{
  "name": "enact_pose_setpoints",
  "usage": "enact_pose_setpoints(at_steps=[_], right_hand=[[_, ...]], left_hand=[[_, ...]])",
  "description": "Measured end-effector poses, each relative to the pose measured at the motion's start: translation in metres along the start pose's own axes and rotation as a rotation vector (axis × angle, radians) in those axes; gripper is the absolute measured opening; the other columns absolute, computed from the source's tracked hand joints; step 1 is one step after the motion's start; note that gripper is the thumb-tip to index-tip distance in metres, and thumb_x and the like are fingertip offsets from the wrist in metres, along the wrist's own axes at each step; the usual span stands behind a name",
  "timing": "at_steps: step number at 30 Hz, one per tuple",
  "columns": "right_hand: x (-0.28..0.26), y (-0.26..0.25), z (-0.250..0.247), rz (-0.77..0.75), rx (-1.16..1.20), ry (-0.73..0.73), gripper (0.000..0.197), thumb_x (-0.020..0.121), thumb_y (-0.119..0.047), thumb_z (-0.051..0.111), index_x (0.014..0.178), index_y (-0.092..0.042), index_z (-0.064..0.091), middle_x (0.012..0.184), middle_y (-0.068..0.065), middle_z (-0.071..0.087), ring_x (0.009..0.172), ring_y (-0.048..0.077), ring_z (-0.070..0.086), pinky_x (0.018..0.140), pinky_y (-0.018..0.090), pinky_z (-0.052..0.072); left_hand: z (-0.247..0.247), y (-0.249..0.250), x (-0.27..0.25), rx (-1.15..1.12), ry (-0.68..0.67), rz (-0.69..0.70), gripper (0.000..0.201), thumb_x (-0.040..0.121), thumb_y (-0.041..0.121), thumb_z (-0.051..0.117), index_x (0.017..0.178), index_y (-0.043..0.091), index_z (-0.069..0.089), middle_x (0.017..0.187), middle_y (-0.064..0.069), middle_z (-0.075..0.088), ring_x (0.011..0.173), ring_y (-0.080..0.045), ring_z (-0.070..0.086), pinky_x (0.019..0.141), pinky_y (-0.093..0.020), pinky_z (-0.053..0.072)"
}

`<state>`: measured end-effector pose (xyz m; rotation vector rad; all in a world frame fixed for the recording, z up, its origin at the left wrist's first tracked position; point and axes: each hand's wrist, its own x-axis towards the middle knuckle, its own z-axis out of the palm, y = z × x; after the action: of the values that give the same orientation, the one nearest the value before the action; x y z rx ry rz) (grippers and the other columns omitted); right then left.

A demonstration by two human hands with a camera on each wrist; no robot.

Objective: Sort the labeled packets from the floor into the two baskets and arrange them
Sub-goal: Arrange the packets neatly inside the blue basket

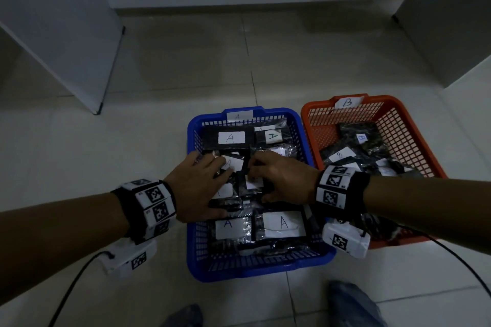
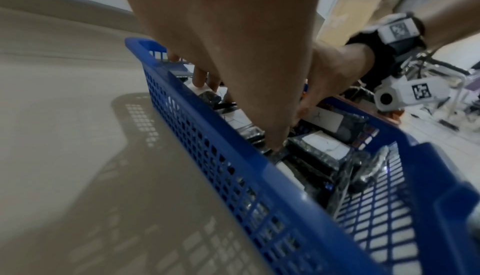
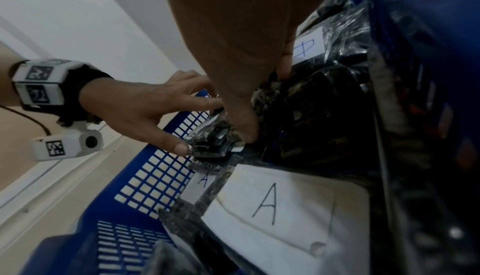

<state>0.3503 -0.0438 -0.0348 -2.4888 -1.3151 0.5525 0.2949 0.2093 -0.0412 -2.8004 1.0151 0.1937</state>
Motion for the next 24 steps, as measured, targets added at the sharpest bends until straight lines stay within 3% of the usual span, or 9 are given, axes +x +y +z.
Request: enact_pose_setpoints(at_steps=[2, 6, 10, 15, 19, 24], right_hand=[[0.001, 0.0, 0.001, -0.017, -0.026, 0.012, 0.055, 0.078, -0.032, 0.083, 0.125, -0.01, 0.064, 0.13, 0.008, 0.053, 0.115, 0.026, 0.053, 0.09, 0.04, 0.052], [0.001, -0.001, 0.005, -0.042, -0.031, 0.07, 0.047, 0.079, -0.029, 0.081, 0.119, -0.011, 0.065, 0.125, 0.007, 0.054, 0.107, 0.027, 0.055, 0.085, 0.043, 0.053], [0.002, -0.001, 0.005, -0.026, 0.028, 0.08, 0.041, 0.074, -0.025, 0.084, 0.108, -0.012, 0.066, 0.119, 0.004, 0.046, 0.101, 0.022, 0.051, 0.079, 0.039, 0.054], [0.008, -0.006, -0.003, 0.072, 0.188, 0.122, 0.039, 0.071, -0.025, 0.087, 0.103, -0.015, 0.066, 0.116, 0.0, 0.04, 0.102, 0.015, 0.046, 0.085, 0.026, 0.05], [0.031, -0.006, -0.009, 0.1, 0.095, 0.182, 0.037, 0.073, -0.027, 0.087, 0.102, -0.016, 0.069, 0.116, 0.002, 0.046, 0.105, 0.017, 0.046, 0.087, 0.034, 0.05], [0.047, -0.009, -0.009, 0.045, 0.012, 0.151, 0.031, 0.075, -0.023, 0.085, 0.099, -0.012, 0.07, 0.116, 0.007, 0.054, 0.106, 0.024, 0.051, 0.088, 0.038, 0.048]], left_hand=[[-0.002, 0.001, 0.001, -0.015, -0.03, -0.018, 0.095, 0.078, 0.085, 0.031, 0.137, 0.014, 0.056, 0.135, -0.012, 0.057, 0.115, -0.031, 0.056, 0.093, -0.048, 0.046], [-0.007, -0.006, -0.001, -0.069, -0.12, -0.047, 0.093, 0.08, 0.082, 0.032, 0.152, 0.023, 0.032, 0.159, -0.009, 0.025, 0.137, -0.028, 0.034, 0.107, -0.049, 0.03], [-0.016, -0.017, -0.006, -0.158, -0.003, -0.063, 0.072, 0.081, 0.075, 0.044, 0.136, 0.028, 0.044, 0.143, 0.0, 0.04, 0.123, -0.021, 0.043, 0.101, -0.044, 0.033], [-0.011, -0.017, -0.011, -0.154, -0.011, -0.114, 0.068, 0.076, 0.072, 0.054, 0.125, 0.025, 0.052, 0.128, 0.007, 0.053, 0.114, -0.017, 0.049, 0.094, -0.039, 0.036], [-0.006, -0.014, -0.012, -0.16, -0.002, -0.117, 0.061, 0.078, 0.066, 0.064, 0.121, 0.023, 0.058, 0.127, 0.005, 0.057, 0.113, -0.019, 0.052, 0.092, -0.04, 0.04], [0.0, -0.012, -0.013, -0.178, -0.033, -0.12, 0.064, 0.081, 0.066, 0.059, 0.128, 0.022, 0.053, 0.134, 0.004, 0.052, 0.117, -0.02, 0.052, 0.094, -0.039, 0.039]])
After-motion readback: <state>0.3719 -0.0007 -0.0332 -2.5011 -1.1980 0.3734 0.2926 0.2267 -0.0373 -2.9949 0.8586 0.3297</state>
